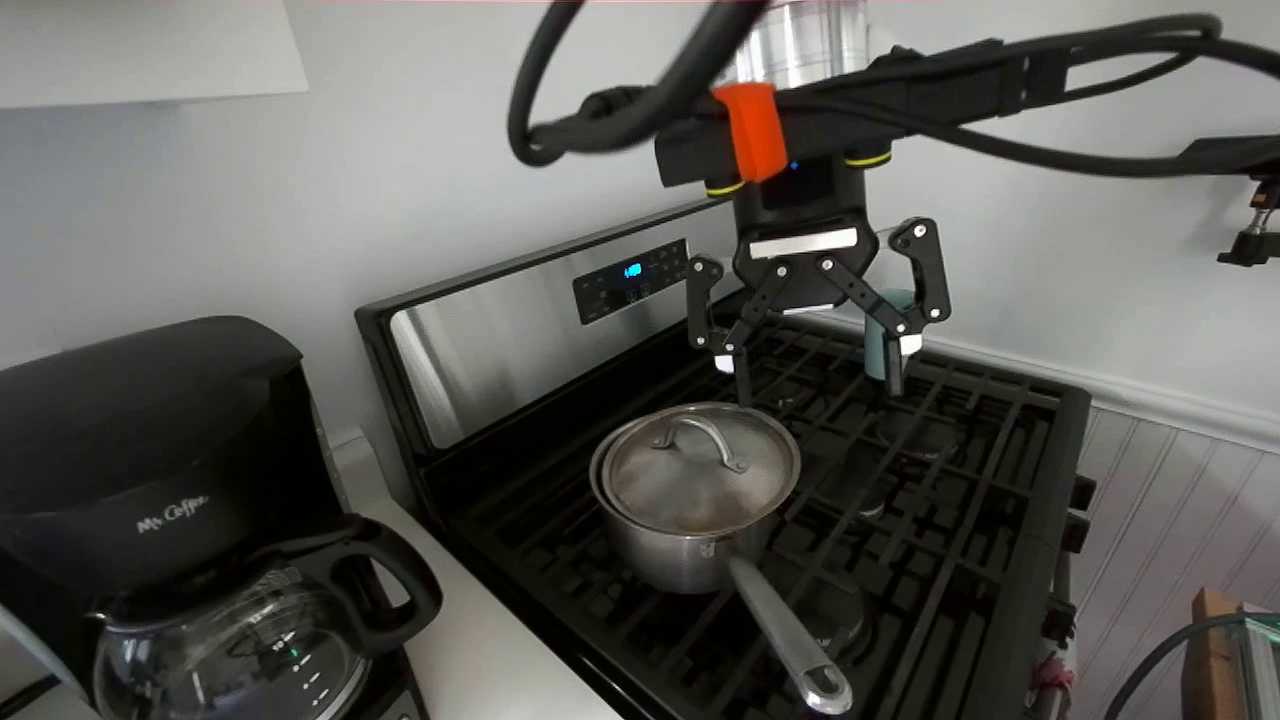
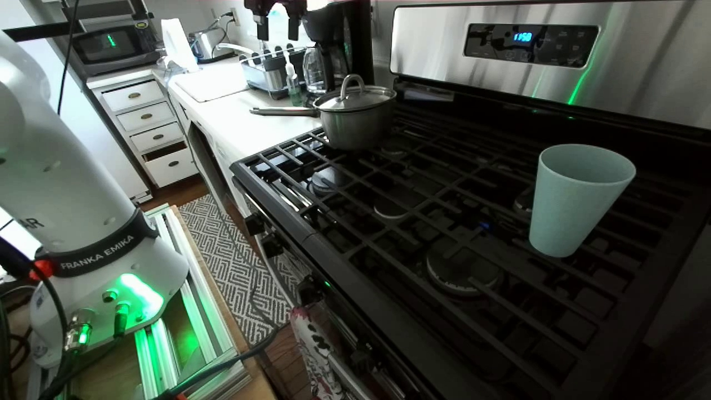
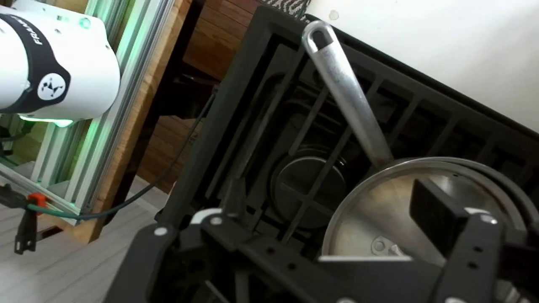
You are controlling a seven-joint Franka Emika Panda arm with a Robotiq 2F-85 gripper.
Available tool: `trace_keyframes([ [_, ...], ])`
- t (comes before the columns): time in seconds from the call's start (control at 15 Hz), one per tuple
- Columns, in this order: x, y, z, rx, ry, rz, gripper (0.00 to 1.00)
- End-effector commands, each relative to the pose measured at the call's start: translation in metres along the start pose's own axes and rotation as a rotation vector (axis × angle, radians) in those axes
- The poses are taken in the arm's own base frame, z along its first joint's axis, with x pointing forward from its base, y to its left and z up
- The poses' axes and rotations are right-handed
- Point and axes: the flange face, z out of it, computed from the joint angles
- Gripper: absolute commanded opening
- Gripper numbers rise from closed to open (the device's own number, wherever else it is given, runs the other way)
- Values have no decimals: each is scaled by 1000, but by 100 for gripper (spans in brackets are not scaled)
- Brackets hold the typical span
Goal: Move the pot to the right
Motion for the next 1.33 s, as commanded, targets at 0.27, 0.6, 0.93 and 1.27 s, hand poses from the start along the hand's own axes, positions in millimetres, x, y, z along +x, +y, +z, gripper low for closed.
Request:
trace_keyframes([
  [0.27,2,-52,60,121,-5,-368,100],
  [0.6,2,-59,71,110,1,-400,100],
  [0.93,-5,-69,105,68,-33,-380,100],
  [1.27,-19,-75,138,16,-39,-434,100],
])
